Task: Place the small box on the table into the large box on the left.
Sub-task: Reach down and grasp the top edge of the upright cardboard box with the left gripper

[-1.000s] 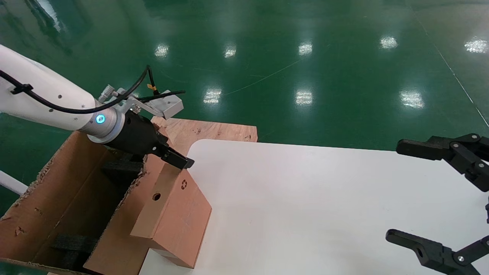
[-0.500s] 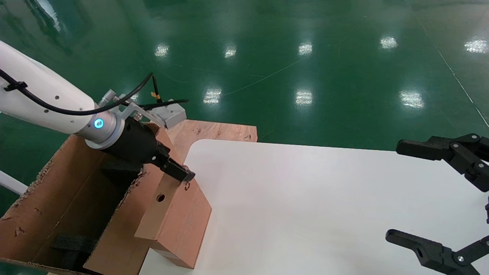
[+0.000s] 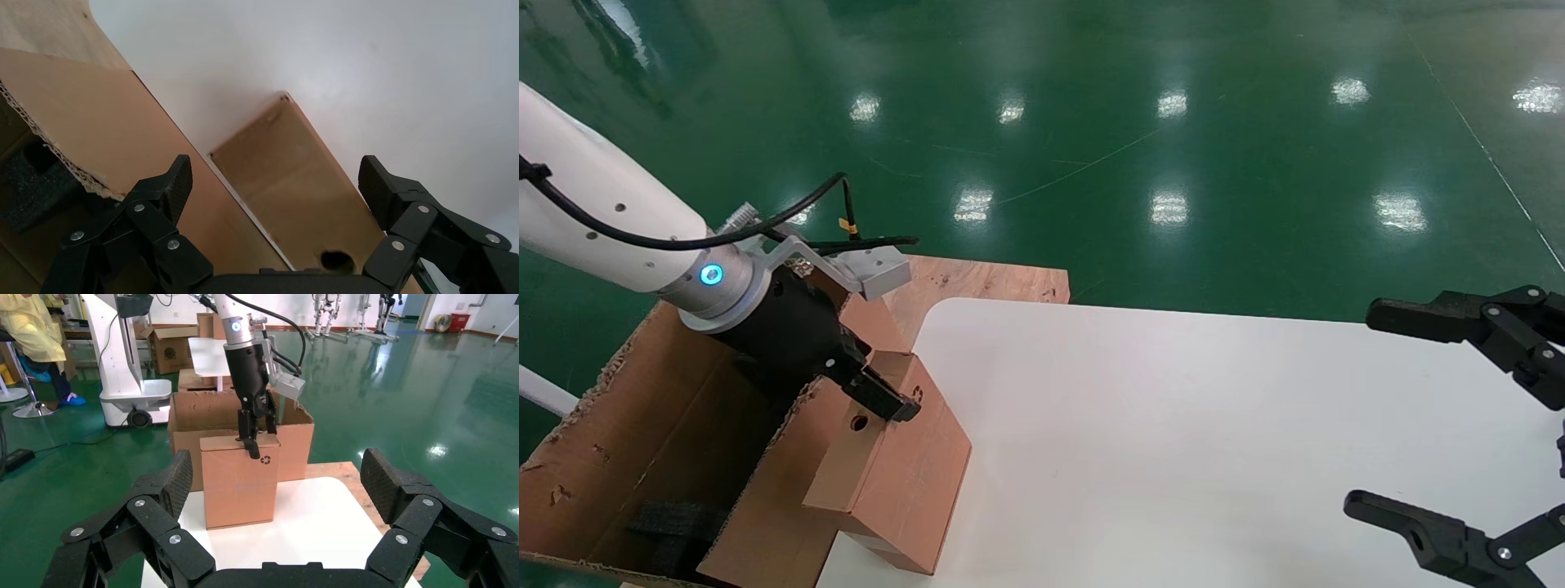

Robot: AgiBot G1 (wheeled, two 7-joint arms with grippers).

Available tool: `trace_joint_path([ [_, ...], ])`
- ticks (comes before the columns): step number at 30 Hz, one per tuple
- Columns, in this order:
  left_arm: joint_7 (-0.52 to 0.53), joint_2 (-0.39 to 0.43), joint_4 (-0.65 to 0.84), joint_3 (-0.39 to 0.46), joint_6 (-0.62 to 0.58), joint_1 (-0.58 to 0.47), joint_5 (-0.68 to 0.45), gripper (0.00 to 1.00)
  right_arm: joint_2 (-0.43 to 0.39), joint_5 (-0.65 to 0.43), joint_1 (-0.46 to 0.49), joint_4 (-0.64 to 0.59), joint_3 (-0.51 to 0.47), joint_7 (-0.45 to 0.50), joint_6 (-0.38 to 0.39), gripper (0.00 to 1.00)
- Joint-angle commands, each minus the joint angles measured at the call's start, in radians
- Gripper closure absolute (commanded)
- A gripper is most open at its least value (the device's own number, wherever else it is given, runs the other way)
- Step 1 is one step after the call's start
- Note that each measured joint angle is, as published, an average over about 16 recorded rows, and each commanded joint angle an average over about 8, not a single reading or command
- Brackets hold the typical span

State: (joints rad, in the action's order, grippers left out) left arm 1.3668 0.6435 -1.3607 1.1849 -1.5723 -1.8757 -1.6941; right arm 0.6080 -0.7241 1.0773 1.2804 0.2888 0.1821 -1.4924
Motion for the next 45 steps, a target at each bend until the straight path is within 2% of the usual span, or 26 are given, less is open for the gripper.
trace_joint_path([
  [1, -0.004, -0.006, 0.000, 0.029, 0.001, -0.023, 0.020, 0.00, 0.000, 0.000, 0.000, 0.000, 0.000, 0.000, 0.000, 0.00],
  [13, -0.035, -0.039, 0.004, 0.190, 0.002, -0.084, 0.201, 0.00, 0.000, 0.001, 0.000, 0.000, 0.001, 0.000, 0.000, 0.00],
  [20, -0.034, -0.044, 0.005, 0.259, 0.015, -0.124, 0.237, 0.00, -0.001, 0.001, 0.000, 0.000, 0.001, -0.001, 0.001, 0.00],
  [29, -0.021, -0.047, 0.014, 0.297, 0.028, -0.153, 0.236, 0.00, -0.001, 0.001, 0.000, 0.000, 0.002, -0.001, 0.001, 0.00],
  [41, -0.023, -0.039, 0.035, 0.305, 0.029, -0.158, 0.245, 0.00, -0.001, 0.002, 0.000, -0.001, 0.002, -0.001, 0.001, 0.00],
  [42, -0.024, -0.039, 0.035, 0.305, 0.029, -0.158, 0.245, 0.06, -0.001, 0.002, 0.000, -0.001, 0.002, -0.001, 0.001, 0.00],
  [45, -0.025, -0.040, 0.034, 0.304, 0.029, -0.156, 0.244, 0.42, -0.001, 0.002, 0.000, -0.001, 0.002, -0.001, 0.001, 0.00],
])
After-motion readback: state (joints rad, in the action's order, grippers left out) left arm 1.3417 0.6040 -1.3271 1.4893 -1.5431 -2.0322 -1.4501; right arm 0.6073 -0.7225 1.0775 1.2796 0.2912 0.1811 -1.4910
